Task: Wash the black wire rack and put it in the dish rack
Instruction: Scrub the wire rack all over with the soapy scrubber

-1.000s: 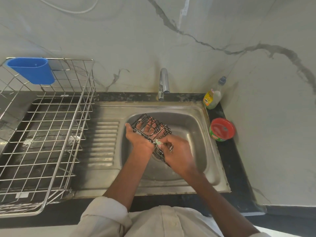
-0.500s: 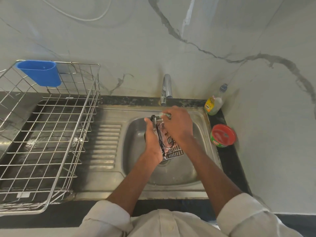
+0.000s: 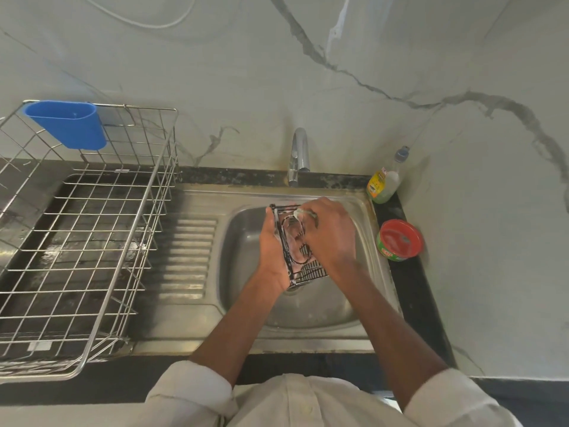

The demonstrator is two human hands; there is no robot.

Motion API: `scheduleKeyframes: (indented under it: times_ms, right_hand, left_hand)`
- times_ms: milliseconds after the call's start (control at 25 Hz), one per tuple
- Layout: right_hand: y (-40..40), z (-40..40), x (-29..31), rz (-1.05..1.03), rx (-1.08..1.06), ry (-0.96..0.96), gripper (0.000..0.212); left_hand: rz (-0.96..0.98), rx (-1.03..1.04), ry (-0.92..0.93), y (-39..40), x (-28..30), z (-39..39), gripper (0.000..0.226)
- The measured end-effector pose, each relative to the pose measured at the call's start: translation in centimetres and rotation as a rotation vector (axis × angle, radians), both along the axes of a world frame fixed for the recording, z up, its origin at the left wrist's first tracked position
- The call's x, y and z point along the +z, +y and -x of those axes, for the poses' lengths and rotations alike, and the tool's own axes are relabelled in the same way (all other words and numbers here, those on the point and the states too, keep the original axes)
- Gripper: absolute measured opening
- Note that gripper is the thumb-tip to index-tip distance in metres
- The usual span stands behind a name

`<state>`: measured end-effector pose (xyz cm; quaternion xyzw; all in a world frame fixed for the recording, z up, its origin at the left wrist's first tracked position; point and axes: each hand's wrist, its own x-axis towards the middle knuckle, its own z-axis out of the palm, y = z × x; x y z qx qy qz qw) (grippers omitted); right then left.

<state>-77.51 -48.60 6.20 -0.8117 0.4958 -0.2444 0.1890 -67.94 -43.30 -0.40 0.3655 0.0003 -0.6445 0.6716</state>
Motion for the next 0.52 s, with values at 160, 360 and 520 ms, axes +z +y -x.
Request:
scheduleKeyframes:
  times_ms: [160, 360, 520]
  right_hand:
    - [3.0, 2.6, -0.7, 0.044, 0.233, 0.092, 0.018]
    - [2.3, 1.1, 0.3, 0.000, 0.074, 0.132, 0.020]
    - [4.7, 3.0, -0.8, -0.207, 0.172, 0.130, 0.020]
  left_hand:
    - [0.043, 0.005, 0.077, -0.2, -0.2, -1.4, 0.083]
    - [0.005, 0.026, -0.042, -0.7, -0.5, -0.4, 0.071]
    - [-0.053, 0.080, -0.083, -0.5, -0.5, -1.0, 0.067]
